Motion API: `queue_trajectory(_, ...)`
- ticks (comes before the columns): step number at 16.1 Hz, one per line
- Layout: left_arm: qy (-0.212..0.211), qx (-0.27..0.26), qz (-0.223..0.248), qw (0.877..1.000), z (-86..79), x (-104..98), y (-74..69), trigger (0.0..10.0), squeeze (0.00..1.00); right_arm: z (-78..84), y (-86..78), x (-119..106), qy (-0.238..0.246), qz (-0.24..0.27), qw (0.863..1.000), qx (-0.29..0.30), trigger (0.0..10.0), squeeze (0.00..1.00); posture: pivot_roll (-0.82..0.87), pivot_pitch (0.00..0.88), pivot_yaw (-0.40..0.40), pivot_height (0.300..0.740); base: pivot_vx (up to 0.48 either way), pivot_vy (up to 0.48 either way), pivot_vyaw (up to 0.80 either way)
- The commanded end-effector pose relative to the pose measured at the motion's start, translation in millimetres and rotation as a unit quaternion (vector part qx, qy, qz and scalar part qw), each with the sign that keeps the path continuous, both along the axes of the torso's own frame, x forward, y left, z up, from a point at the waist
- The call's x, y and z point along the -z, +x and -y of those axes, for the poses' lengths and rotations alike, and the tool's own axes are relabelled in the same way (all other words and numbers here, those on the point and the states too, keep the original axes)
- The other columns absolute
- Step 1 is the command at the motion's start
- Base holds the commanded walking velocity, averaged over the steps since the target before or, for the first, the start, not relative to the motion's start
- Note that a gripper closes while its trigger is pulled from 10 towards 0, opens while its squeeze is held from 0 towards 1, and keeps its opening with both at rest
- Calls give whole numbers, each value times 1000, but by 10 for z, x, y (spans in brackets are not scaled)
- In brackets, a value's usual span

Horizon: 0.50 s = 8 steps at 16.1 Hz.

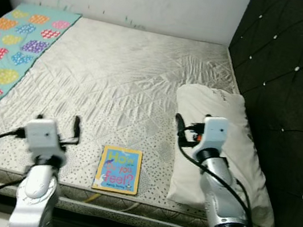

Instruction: Clean up the room

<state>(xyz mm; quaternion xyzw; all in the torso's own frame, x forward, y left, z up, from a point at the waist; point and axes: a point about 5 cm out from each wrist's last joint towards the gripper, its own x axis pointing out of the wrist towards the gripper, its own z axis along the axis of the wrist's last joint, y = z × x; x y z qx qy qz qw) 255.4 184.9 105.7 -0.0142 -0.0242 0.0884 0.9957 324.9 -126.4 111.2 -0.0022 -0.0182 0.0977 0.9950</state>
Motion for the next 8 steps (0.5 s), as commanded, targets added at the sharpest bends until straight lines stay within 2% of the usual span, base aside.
queue_trajectory(1,-14,15,-12,1000,59,31,44,10000,0,105,-21,-31,-5,6,1000,20,10000,0,-18,0,6,740,0,0,0)
queue_trajectory(4,-27,23,-18,999,118,49,83,10000,0,217,-58,-26,-9,3,999,37,10000,0,-39,0,15,740,0,0,0)
queue_trajectory(5,-29,32,-18,999,161,55,105,10000,0,279,-93,21,-13,-3,999,45,10000,0,-39,0,15,740,0,240,0)
queue_trajectory(8,-35,33,-13,999,170,29,128,10000,0,246,-111,21,-11,-7,999,44,10000,0,-35,0,0,740,0,271,0)
